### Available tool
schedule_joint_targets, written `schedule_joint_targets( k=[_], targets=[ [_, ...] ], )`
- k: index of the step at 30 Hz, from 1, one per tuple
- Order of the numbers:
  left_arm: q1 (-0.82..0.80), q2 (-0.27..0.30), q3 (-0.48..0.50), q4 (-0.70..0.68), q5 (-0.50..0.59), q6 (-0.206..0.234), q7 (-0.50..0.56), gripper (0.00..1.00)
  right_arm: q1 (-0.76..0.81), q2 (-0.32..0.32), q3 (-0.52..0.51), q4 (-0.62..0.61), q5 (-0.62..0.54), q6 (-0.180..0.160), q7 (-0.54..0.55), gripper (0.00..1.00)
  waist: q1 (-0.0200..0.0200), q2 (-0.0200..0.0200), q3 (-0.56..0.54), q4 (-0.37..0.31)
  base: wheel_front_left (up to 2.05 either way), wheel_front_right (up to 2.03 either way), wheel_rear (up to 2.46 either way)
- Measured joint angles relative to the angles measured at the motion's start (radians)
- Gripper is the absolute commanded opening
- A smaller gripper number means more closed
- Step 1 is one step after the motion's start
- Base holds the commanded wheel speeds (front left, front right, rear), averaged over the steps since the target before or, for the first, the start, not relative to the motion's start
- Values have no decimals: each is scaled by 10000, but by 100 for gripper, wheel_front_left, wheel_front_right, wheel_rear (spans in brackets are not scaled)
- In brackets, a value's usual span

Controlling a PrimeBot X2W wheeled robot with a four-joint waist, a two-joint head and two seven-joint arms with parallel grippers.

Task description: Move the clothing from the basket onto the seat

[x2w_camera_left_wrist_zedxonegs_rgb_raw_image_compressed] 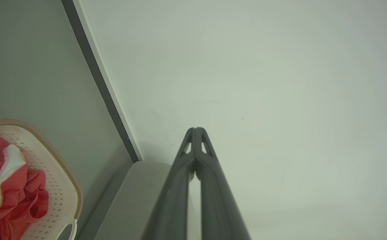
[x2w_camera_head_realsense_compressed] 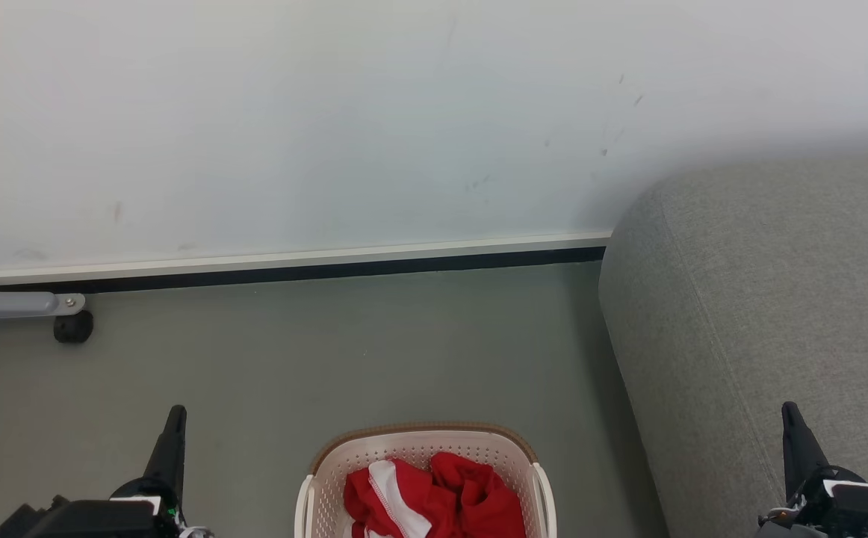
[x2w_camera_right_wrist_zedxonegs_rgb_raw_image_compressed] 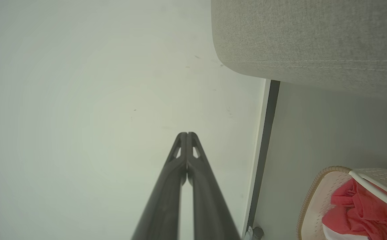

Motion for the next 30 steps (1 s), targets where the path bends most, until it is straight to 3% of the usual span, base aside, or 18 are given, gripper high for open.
schedule_joint_targets(
  k=[30],
  targets=[
    [0, 0, 0, 0, 0, 0, 0, 0, 0, 0, 0, 0, 0, 0, 0, 0, 0, 0, 0, 0, 0, 0, 0]
  ],
)
